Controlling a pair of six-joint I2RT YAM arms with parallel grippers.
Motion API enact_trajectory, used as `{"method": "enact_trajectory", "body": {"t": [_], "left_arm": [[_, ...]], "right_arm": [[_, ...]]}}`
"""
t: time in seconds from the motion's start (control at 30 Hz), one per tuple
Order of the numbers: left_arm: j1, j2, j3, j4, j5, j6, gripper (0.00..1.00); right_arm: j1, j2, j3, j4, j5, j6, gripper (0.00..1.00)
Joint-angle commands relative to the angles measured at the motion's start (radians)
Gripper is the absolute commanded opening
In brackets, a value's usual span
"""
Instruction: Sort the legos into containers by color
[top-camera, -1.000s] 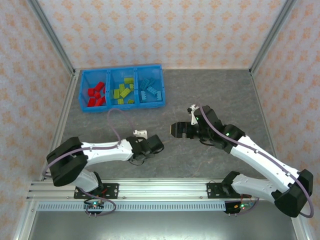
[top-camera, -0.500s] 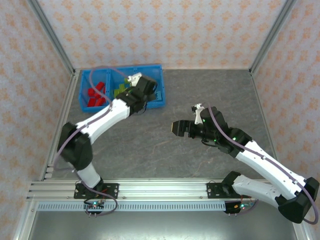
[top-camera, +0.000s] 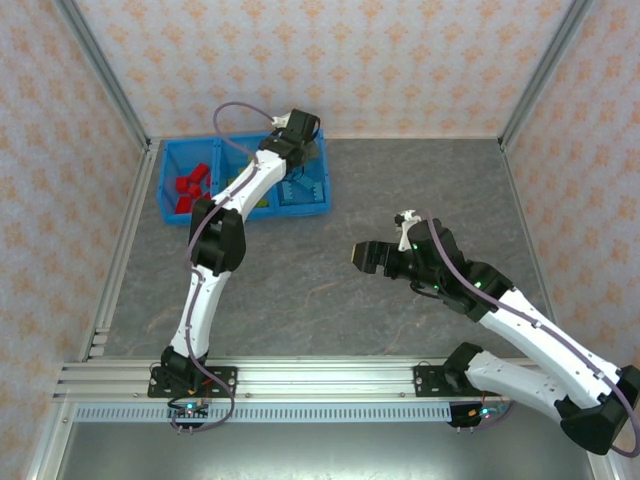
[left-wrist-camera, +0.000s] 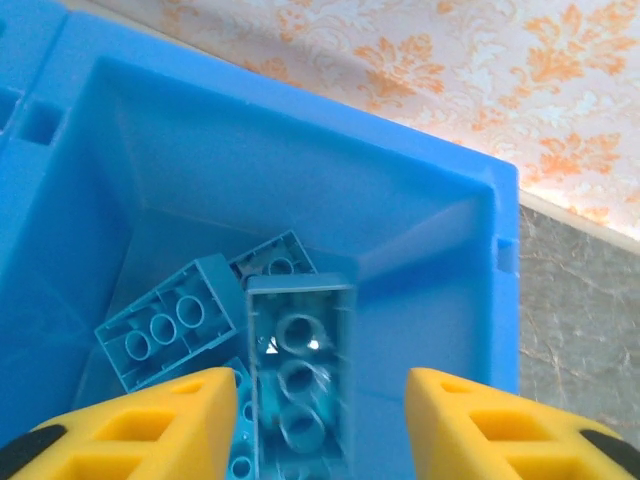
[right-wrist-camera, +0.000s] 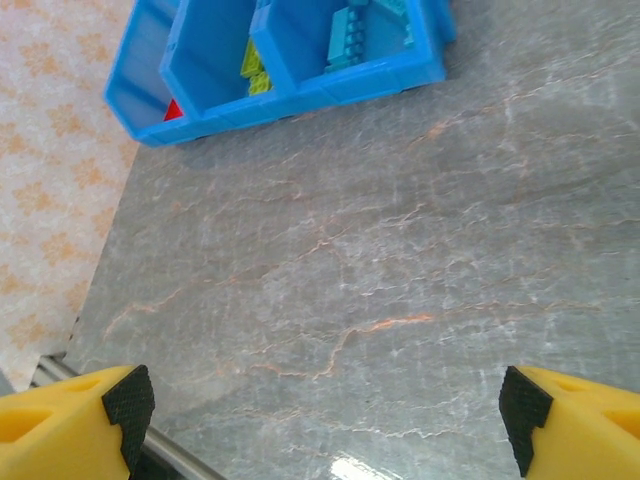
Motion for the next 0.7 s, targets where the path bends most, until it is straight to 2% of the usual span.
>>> {"method": "enact_trajectory", "body": {"t": [0.0, 0.17, 0.3, 0.4, 0.47, 0.57, 0.67], "left_arm": [[-0.016, -0.121, -0.015, -0.03, 0.052, 0.028, 0.51], [-0.083, -0.444, -0.427, 0.181, 0.032, 0.089, 0.54], [-0.188, -0.75, -0.76, 0.294, -0.096, 0.169, 0.58], [-0.28, -0.944, -0.969, 0.326, -0.217, 0.23, 0.61], [-0.327, -1.064, -1.094, 0.333, -0.287, 0.268, 0.63], [-0.343, -1.242, -1.282, 0.366, -0.369, 0.284, 0.67], [-0.342, -1.402, -1.452, 0.414, -0.533, 0.323, 0.77]], "right_arm": [[0.003, -0.009, -0.01, -0.04, 0.109, -0.014, 0.92], [-0.005, -0.003, -0.045, -0.022, 0.278, 0.012, 0.95], [-0.047, -0.002, -0.074, 0.002, 0.402, 0.009, 1.0], [-0.11, 0.0, -0.111, 0.052, 0.526, -0.024, 0.99], [-0.175, 0.01, -0.154, 0.132, 0.633, -0.076, 0.99], [-0.291, 0.064, -0.229, 0.289, 0.777, -0.164, 0.99], [-0.441, 0.176, -0.279, 0.472, 0.798, -0.241, 0.99]]}}
